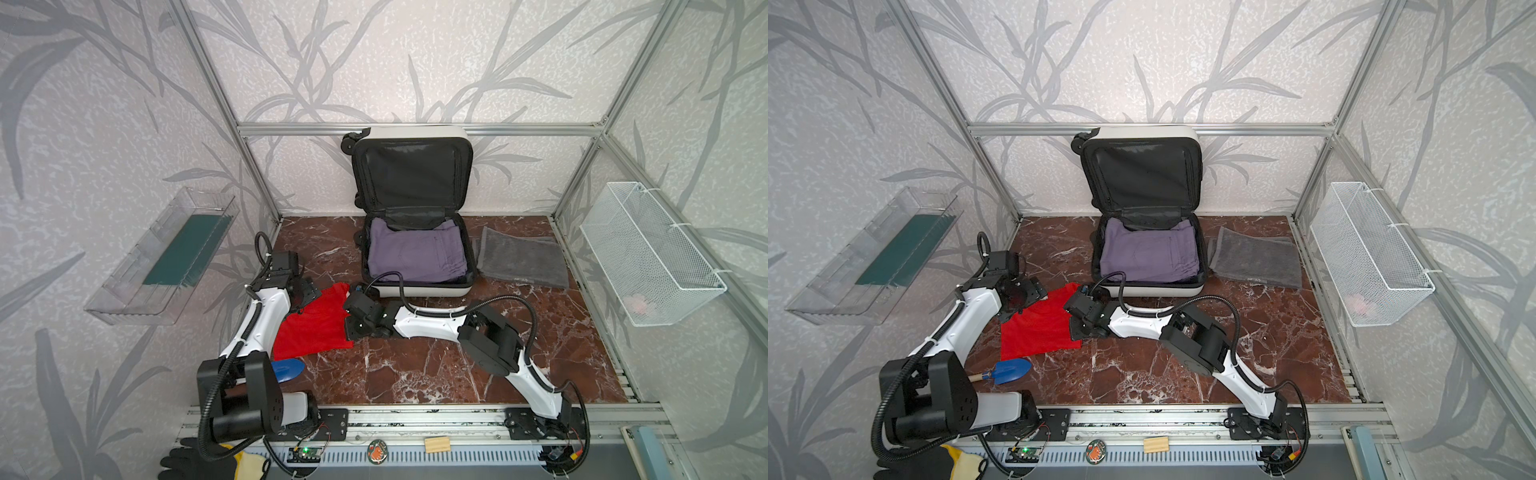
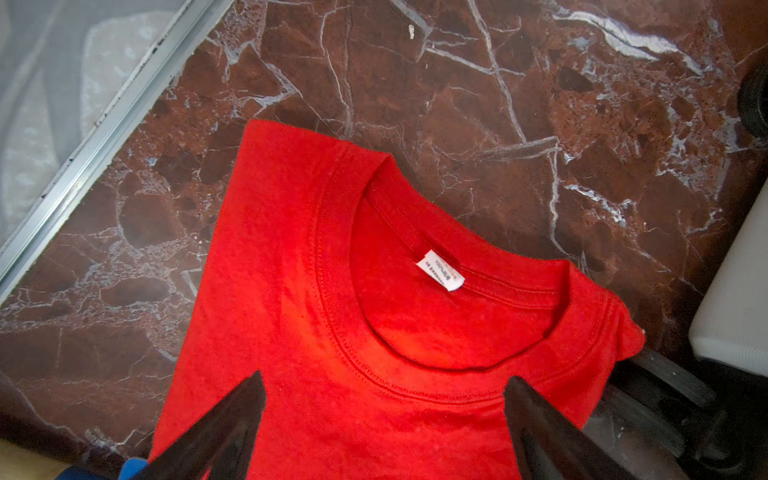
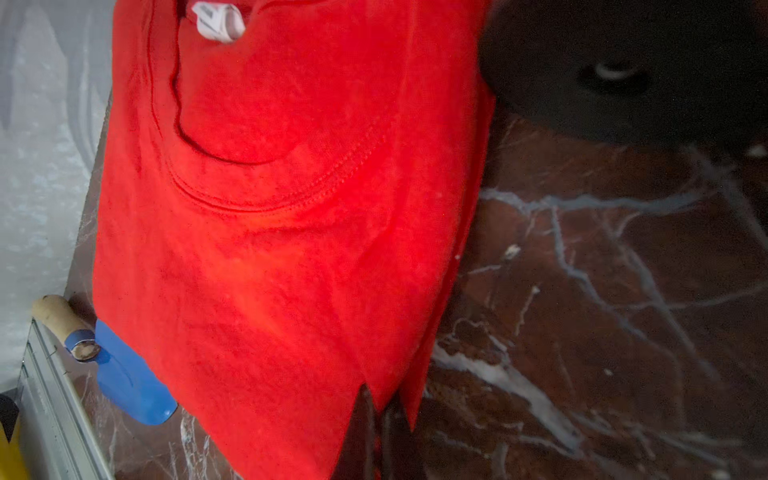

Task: Pack the luggage
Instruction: 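Grasp the red T-shirt with both grippers at its collar and hem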

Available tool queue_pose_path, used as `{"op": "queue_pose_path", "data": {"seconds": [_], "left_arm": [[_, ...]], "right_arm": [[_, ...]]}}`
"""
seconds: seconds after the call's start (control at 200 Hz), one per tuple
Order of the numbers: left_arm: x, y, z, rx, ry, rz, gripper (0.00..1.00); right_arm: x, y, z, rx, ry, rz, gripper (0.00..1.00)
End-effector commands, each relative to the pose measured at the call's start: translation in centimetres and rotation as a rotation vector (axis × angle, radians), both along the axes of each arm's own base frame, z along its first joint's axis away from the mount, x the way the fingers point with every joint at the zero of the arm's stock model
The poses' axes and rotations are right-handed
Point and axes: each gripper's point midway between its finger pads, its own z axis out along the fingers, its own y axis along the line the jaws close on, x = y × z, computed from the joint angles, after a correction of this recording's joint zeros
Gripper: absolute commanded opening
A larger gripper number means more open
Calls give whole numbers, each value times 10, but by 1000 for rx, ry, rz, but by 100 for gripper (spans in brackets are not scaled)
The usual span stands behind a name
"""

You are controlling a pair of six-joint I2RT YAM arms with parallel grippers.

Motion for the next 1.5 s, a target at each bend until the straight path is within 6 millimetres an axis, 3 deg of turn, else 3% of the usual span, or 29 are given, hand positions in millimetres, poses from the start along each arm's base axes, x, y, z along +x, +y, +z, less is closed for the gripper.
{"op": "queue_pose_path", "data": {"seconds": [0.0, 0.32, 0.43, 0.495, 0.7, 0.92, 1.25, 1.495], "left_arm": [[7, 3, 11, -3, -32, 17, 92], [7, 0, 6, -20, -21, 11, 92], [7, 0, 7, -24, -22, 8, 92], [8, -1, 8, -28, -25, 5, 92], [10, -3, 10, -37, -35, 7, 92], [10, -2, 14, -31, -37, 5, 92], [11, -1, 25, -25, -60, 4, 92], [13, -3, 24, -36, -62, 6, 92]], "right_arm": [[3, -3, 33, 35, -39, -13, 0], [3, 0, 23, 26, -20, 13, 0], [7, -2, 21, 15, -24, 14, 43], [12, -4, 22, 3, -40, 12, 55], [33, -10, 18, -27, -57, -12, 63], [44, -1, 2, -38, -43, -6, 64], [39, 9, -23, -26, 21, 3, 61], [38, 22, -17, 29, 26, 23, 0]]}}
